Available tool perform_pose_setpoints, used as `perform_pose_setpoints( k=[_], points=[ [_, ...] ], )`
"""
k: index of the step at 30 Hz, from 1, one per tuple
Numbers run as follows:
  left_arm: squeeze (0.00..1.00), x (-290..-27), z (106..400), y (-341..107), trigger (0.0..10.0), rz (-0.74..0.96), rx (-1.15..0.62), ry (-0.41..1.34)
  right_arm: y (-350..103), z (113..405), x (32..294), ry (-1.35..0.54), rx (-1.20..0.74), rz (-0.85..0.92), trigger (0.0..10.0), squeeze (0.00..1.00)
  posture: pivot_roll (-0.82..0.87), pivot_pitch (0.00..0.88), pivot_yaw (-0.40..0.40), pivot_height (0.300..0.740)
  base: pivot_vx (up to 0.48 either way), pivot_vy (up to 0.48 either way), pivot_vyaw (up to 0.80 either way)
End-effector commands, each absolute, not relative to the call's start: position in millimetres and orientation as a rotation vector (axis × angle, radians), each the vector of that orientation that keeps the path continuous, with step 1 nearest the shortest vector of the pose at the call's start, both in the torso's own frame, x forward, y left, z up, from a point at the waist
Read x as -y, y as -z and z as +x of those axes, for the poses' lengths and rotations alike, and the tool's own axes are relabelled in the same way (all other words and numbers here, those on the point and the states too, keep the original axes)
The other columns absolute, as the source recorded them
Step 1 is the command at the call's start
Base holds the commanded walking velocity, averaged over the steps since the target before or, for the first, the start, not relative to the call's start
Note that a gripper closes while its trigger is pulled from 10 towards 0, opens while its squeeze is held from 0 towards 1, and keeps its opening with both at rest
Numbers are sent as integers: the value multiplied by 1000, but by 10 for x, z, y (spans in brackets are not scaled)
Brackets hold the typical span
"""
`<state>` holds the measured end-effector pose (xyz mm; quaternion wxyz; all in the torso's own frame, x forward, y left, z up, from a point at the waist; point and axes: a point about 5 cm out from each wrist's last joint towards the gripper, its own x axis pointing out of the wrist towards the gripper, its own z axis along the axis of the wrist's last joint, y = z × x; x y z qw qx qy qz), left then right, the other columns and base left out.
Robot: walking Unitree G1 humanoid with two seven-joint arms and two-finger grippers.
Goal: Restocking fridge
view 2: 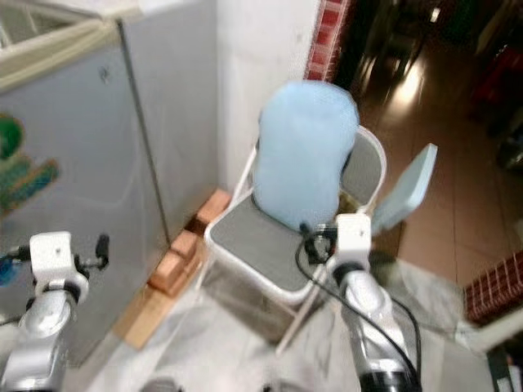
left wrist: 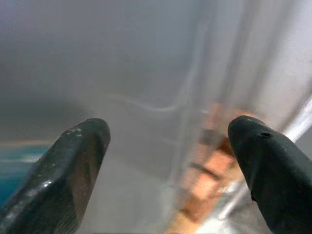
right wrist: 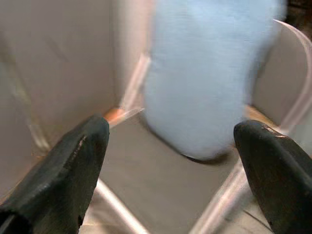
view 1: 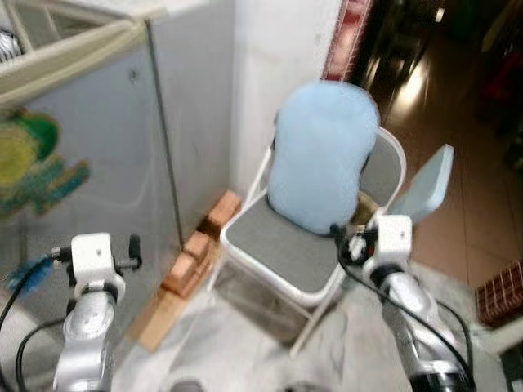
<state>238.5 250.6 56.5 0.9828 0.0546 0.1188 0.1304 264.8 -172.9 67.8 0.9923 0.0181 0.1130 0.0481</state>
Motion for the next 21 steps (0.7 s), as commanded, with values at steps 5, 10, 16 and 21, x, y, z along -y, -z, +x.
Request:
perform_pose_setpoints(
  k=[5, 10, 16, 21],
  points=[
    [0, -2550, 2434, -585, 10000, 99, -227, -294, -729, 2664, 1774, -76, -208, 22, 10000, 0, 53, 0, -74, 740, 0, 480, 0],
    [0, -2584, 2441, -584, 10000, 109, -220, -304, -724, 2675, 1768, -74, -210, 23, 10000, 0, 56, 0, -74, 740, 0, 480, 0],
    [0, -2793, 2358, -647, 10000, 185, -185, -420, -713, 2695, 1783, -68, -213, 22, 10000, 0, 67, 0, -78, 740, 0, 480, 0],
    [0, -3013, 2295, -683, 10000, 193, -177, -539, -702, 2707, 1785, -67, -216, 23, 10000, 0, 72, 0, -81, 740, 0, 480, 0]
  ],
)
